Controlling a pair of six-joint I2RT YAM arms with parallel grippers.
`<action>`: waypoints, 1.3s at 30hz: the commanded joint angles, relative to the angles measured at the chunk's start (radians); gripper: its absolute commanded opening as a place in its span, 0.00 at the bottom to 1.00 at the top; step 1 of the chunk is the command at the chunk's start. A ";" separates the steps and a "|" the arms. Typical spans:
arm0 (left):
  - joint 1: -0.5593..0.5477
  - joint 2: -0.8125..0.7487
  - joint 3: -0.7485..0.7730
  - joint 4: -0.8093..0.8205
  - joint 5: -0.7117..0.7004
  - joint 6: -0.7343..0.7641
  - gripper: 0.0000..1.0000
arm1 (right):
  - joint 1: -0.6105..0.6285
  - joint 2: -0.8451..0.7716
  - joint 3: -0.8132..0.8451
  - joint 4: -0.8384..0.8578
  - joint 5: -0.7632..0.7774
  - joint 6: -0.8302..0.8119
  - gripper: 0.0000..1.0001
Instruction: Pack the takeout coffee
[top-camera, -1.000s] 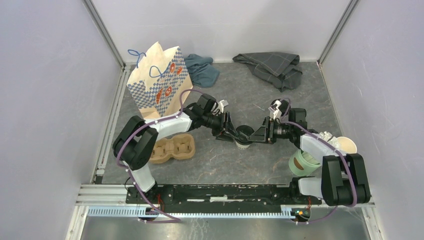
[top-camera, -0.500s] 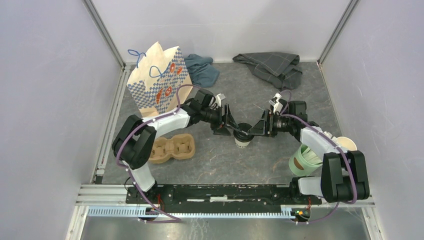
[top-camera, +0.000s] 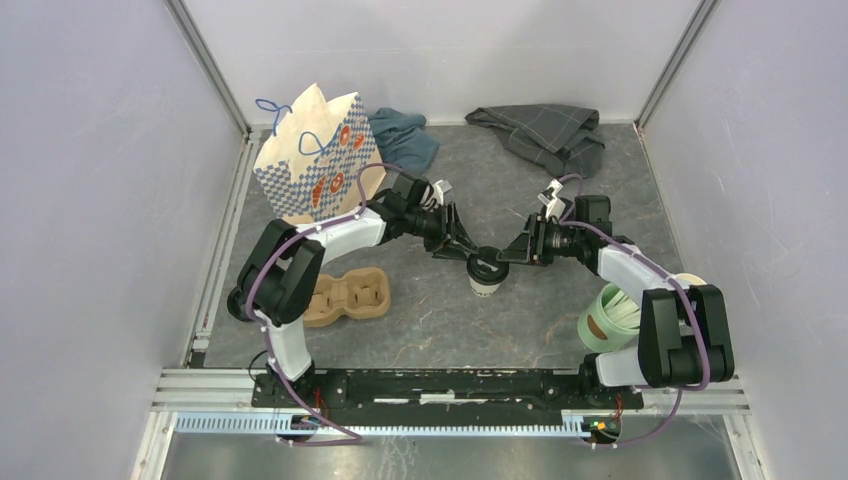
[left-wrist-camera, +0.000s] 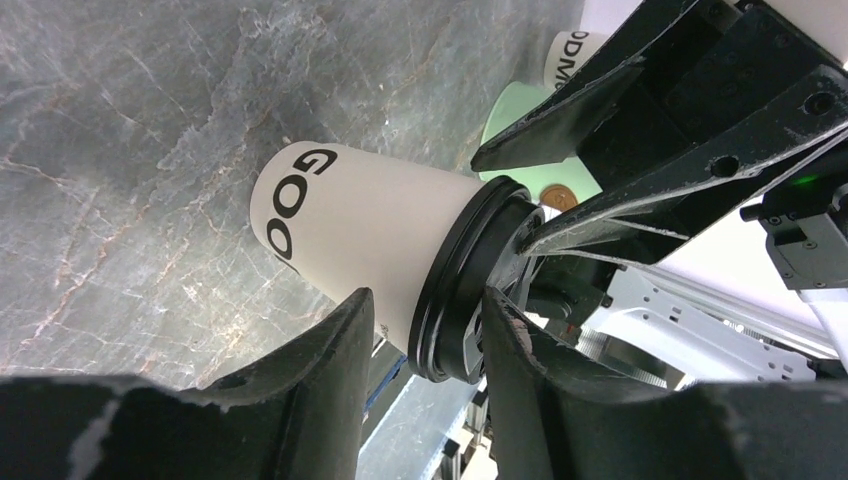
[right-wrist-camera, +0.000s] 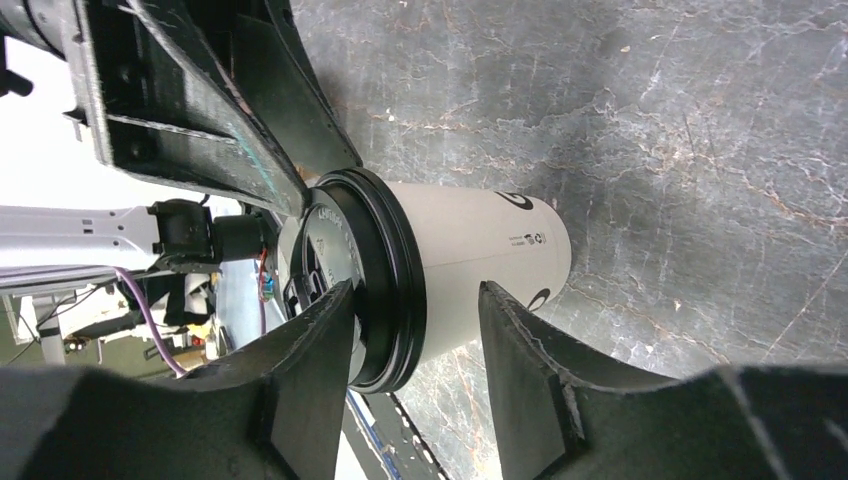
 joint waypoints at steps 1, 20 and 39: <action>-0.015 0.008 -0.033 -0.006 -0.013 0.015 0.49 | -0.001 0.007 -0.049 0.064 0.037 -0.008 0.53; -0.007 -0.154 0.103 -0.270 -0.156 0.152 0.81 | 0.063 -0.105 0.179 -0.330 0.230 -0.201 0.85; -0.043 -0.178 -0.175 0.026 -0.057 -0.066 0.52 | 0.256 -0.128 0.278 -0.400 0.430 -0.212 0.95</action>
